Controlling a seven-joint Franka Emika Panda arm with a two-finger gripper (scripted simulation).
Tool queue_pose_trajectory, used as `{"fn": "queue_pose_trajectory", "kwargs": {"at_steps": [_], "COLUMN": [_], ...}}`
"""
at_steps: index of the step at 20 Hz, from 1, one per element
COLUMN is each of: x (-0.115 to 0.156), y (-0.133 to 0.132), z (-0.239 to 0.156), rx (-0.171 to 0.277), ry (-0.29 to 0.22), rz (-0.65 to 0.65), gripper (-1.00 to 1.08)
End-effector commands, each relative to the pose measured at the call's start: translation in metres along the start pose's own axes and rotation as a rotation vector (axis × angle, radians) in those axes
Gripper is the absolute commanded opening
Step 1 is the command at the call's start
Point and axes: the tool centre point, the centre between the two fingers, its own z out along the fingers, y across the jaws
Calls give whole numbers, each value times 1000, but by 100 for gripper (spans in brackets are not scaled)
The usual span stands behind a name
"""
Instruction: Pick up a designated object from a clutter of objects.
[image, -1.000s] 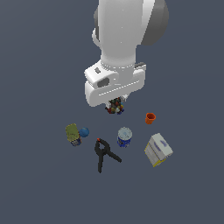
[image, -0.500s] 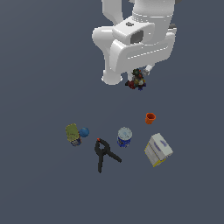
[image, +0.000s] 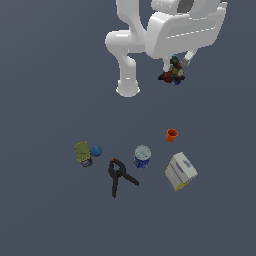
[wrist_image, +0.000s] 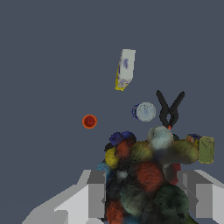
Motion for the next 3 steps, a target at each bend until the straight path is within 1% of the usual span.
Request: {"fn": "queue_pose_trajectory", "kwargs": {"at_steps": [1,3], "x": [0,0], "y": [-5,-6], "z": [-5,-6], "rx": [1,1], "ry": [0,0], "rz": [1,1], "gripper": [-100,-100]}}
